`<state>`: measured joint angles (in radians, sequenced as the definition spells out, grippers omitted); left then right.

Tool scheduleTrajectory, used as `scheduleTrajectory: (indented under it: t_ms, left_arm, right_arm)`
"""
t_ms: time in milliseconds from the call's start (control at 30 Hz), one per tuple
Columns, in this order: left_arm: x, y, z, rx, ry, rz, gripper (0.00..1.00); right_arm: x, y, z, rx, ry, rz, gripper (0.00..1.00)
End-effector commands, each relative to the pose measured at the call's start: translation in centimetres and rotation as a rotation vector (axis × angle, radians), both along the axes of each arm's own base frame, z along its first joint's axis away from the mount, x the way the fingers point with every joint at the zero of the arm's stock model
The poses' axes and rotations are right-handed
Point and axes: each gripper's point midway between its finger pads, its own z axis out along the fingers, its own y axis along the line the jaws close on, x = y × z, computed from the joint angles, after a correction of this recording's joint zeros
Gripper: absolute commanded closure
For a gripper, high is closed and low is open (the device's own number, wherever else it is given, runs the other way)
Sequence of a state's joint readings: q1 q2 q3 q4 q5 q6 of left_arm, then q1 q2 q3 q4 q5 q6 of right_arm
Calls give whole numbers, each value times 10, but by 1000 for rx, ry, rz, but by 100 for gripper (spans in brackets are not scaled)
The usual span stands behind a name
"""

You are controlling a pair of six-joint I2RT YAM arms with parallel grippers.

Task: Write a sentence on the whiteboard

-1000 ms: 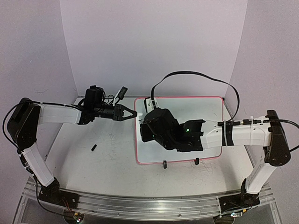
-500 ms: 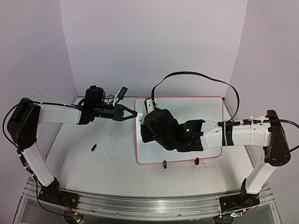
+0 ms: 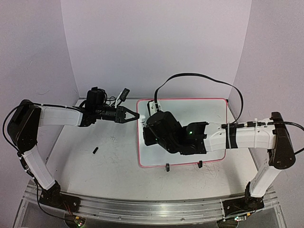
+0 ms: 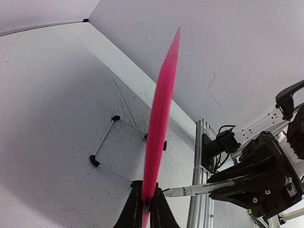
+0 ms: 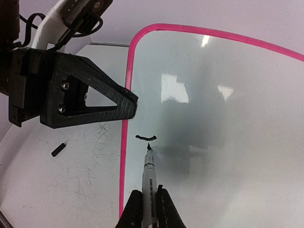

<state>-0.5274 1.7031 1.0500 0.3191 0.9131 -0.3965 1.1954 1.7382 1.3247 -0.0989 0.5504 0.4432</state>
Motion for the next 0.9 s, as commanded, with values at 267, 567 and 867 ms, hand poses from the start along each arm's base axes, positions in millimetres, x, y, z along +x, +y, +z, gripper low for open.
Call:
scheduleTrajectory:
  t_ms: [267, 567, 867]
  left_arm:
    - [-10, -1, 14, -30, 0, -27, 100]
    - [-10, -1, 15, -31, 0, -28, 100]
    - [-10, -1, 14, -31, 1, -29, 100]
  right_arm:
    - [-2, -2, -12, -10, 35, -6, 100]
    - [-7, -3, -18, -16, 52, -5, 100]
    - [-14, -2, -25, -20, 69, 1, 100]
